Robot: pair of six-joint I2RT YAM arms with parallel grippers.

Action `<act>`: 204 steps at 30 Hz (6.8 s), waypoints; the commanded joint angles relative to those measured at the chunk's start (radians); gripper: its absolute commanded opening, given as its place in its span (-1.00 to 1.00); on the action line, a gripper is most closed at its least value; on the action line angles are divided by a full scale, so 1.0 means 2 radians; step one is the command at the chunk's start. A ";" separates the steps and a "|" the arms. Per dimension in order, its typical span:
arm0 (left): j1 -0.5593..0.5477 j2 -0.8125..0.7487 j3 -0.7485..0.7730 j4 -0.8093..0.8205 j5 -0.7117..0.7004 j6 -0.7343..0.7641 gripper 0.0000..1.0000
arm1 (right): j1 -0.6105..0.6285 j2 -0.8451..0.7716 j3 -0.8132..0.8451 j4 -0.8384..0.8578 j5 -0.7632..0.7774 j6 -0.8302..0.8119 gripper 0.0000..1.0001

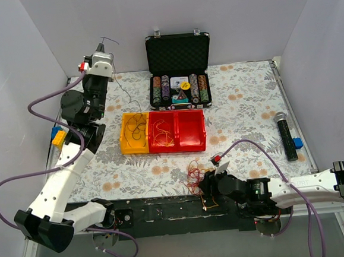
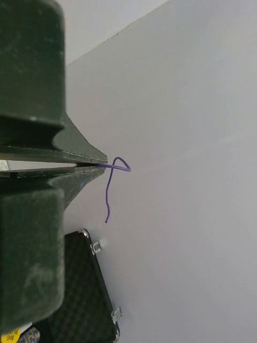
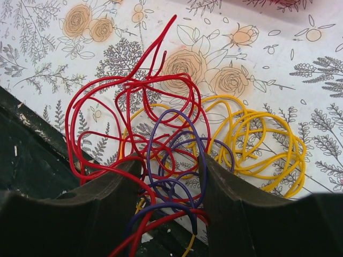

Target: Untangle the cables

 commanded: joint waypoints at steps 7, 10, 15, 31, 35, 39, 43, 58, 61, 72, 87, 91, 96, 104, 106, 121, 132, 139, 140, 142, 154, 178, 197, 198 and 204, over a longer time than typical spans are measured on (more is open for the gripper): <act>0.005 -0.053 -0.080 -0.013 -0.009 0.046 -1.00 | 0.002 0.000 -0.004 -0.001 0.012 0.009 0.09; 0.005 -0.053 -0.108 -0.030 0.001 0.040 -1.00 | 0.002 0.000 -0.002 0.000 0.013 0.009 0.08; 0.005 -0.031 -0.165 -0.034 0.014 0.035 -1.00 | 0.002 0.002 0.003 0.000 0.013 0.009 0.08; 0.005 0.073 -0.220 -0.053 0.059 0.013 -1.00 | 0.002 -0.015 0.010 -0.022 0.024 0.015 0.08; 0.005 0.089 -0.230 -0.094 0.076 0.008 -1.00 | 0.002 -0.018 0.015 -0.034 0.028 0.016 0.08; 0.005 0.112 -0.240 -0.105 0.059 0.016 -1.00 | 0.002 -0.022 0.018 -0.041 0.032 0.017 0.08; 0.005 0.141 -0.237 -0.112 0.041 0.032 -1.00 | 0.002 -0.024 0.020 -0.044 0.032 0.018 0.08; 0.005 0.198 -0.147 -0.250 0.058 0.016 -0.75 | 0.002 -0.034 0.031 -0.055 0.039 0.013 0.08; 0.005 0.174 -0.127 -0.276 0.069 0.011 -0.29 | 0.002 -0.034 0.032 -0.051 0.040 0.011 0.09; 0.005 0.011 -0.126 -0.341 0.141 0.013 0.83 | 0.002 -0.057 0.040 -0.051 0.047 -0.004 0.18; -0.270 -0.020 -0.243 -0.343 0.303 0.009 0.96 | 0.002 -0.083 0.036 -0.050 0.035 -0.012 0.04; -0.290 0.016 -0.236 -0.311 0.301 0.035 0.95 | 0.002 -0.096 0.036 -0.043 0.029 -0.025 -0.02; -0.292 0.040 -0.230 -0.248 0.301 0.054 0.92 | 0.002 -0.097 0.034 -0.021 0.009 -0.044 -0.05; -0.312 0.072 -0.220 -0.286 0.328 0.113 0.52 | 0.002 -0.087 0.057 -0.004 -0.002 -0.072 -0.06; -0.317 0.072 -0.225 -0.287 0.321 0.125 0.46 | 0.002 -0.087 0.061 0.004 -0.007 -0.078 -0.06; -0.330 0.084 -0.216 -0.290 0.310 0.142 -0.63 | 0.002 -0.068 0.085 0.026 -0.017 -0.095 -0.12; -0.330 0.059 -0.191 -0.281 0.236 0.118 -1.00 | 0.002 -0.126 0.088 -0.054 0.008 -0.071 0.30; -0.330 0.026 -0.131 -0.329 0.228 0.085 -1.00 | 0.002 -0.215 0.086 -0.128 0.039 -0.069 0.44; -0.330 0.021 -0.125 -0.335 0.226 0.084 -1.00 | 0.002 -0.226 0.089 -0.135 0.044 -0.073 0.47; -0.330 0.014 -0.115 -0.342 0.222 0.083 -1.00 | 0.002 -0.241 0.095 -0.146 0.048 -0.084 0.52; -0.330 0.002 -0.043 -0.387 0.222 0.048 -1.00 | 0.002 -0.173 0.192 -0.155 0.079 -0.175 0.68; -0.330 0.023 0.153 -0.468 0.256 0.009 -1.00 | 0.000 -0.028 0.082 0.083 0.095 -0.165 -0.14; -0.330 0.068 0.307 -0.380 0.196 0.036 -1.00 | 0.000 -0.040 0.011 -0.002 0.032 -0.026 0.15; -0.330 0.069 0.311 -0.374 0.196 0.036 -1.00 | 0.000 -0.043 0.011 -0.003 0.030 -0.025 0.15; -0.330 0.066 0.300 -0.373 0.197 0.043 -1.00 | 0.003 -0.086 0.066 -0.082 0.046 -0.045 0.24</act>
